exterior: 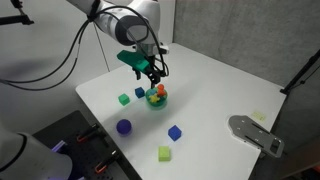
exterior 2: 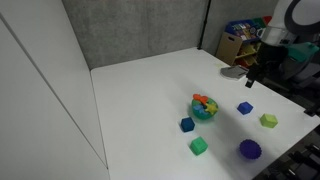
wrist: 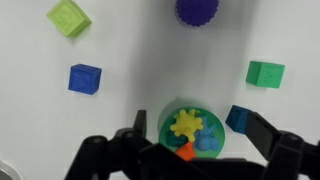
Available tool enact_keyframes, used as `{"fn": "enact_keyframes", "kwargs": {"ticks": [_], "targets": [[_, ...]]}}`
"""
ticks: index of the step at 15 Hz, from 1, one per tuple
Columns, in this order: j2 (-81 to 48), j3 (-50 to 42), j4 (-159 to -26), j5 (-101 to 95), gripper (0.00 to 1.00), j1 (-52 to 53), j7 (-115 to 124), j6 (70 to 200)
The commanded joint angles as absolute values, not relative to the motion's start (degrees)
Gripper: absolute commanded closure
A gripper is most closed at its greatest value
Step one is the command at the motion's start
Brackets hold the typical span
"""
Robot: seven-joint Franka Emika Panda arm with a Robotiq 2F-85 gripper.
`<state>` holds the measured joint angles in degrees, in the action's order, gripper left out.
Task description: Remove the yellow toy from the bowl and put it on the table
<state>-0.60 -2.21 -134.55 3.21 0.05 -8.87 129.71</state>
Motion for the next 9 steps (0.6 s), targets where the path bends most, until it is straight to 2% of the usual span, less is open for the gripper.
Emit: {"fn": "enact_keyframes", "kwargs": {"ticks": [1, 9], "targets": [[-8.5, -0.6, -129.8, 1.2, 0.00, 0.7, -4.3, 132.4], [-24.3, -0.5, -122.1, -3.7, 0.00, 4.3, 5.8, 139.3]]}}
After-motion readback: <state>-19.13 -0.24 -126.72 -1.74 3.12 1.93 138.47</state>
